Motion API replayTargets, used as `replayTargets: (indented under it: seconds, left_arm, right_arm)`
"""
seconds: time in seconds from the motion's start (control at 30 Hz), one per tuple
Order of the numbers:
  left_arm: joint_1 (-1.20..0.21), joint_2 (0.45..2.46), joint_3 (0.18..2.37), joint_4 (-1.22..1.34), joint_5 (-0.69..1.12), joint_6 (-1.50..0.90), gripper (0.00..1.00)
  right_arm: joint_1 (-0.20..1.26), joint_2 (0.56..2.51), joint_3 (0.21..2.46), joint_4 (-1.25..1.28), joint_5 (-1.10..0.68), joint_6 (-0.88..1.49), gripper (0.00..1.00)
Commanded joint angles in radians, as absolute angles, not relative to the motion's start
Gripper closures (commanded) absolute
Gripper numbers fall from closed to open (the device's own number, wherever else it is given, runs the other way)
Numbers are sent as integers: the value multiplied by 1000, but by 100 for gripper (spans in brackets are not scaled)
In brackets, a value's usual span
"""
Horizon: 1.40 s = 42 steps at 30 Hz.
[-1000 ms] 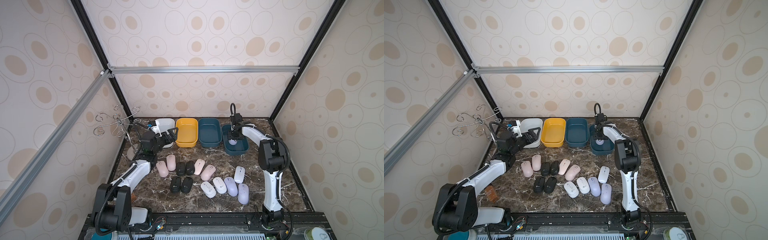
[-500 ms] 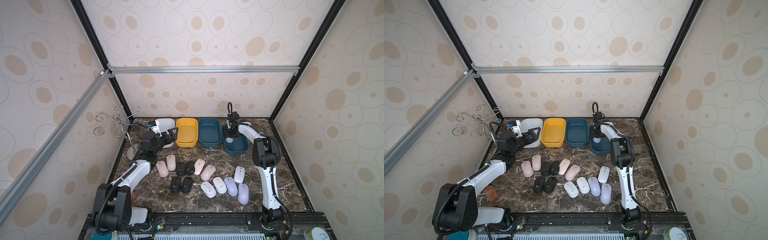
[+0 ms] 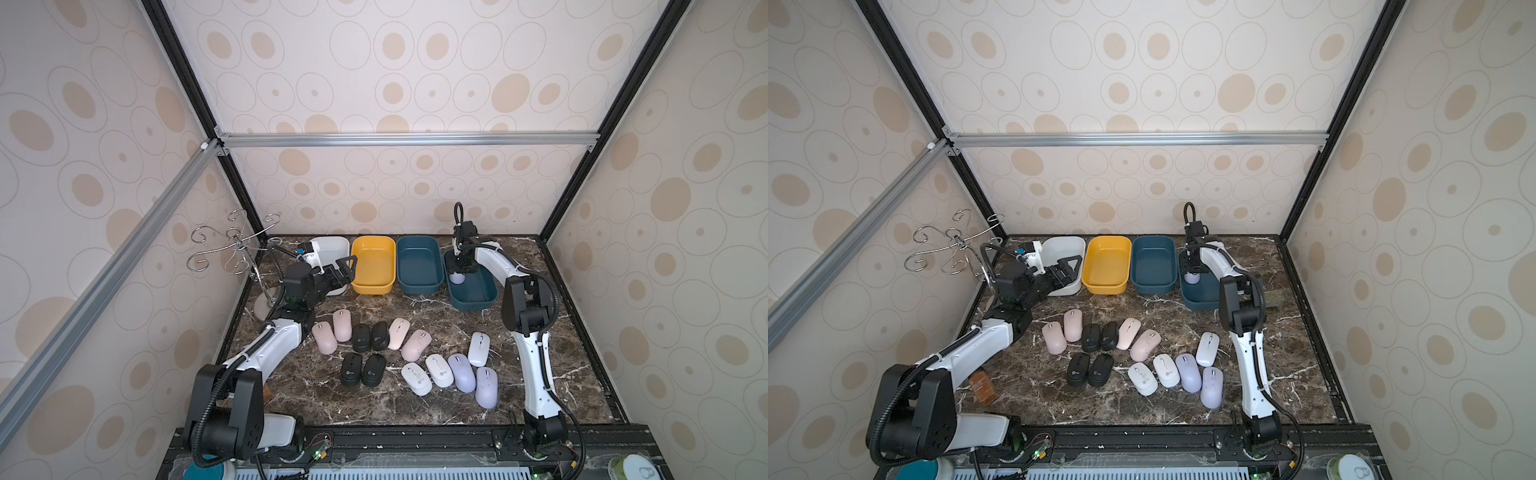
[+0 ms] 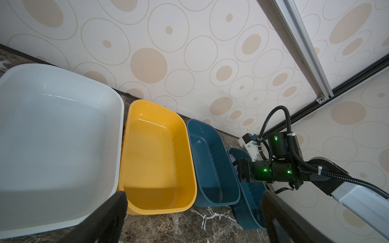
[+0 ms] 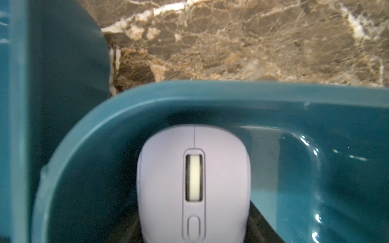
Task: Place the mice by color into the storage box
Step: Place the mouse in the storage box.
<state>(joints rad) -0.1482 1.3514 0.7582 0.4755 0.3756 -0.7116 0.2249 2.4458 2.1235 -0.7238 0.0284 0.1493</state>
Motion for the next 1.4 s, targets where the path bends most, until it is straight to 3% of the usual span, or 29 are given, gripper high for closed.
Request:
replayTargets:
  seconds: [0.0,0.2,0.57,0.8,1.0,1.37]
  left_arm:
    - [-152,1357,801,491,392,-728,0]
    - [-152,1355,802,494,394,-730,0]
    - [-152,1348,801,494,397,-728,0]
    - [-152,1349,801,499,403,-732,0]
    - [-152,1357,802,501,411,-739,0]
    - [-152,1354,805,494,406,-731,0]
  right_arm:
    - [228,2488,2141,-769,16,152,41]
    - [228,2486,2169,-784,27,135,31]
    - [228,2356,2122,-825,46,141,28]
    - [225,2175,1836,-718,95,168,51]
    - [220,2187,1809,-741,87,164,73]
    - [214,2296,1916,-782,71,167,77]
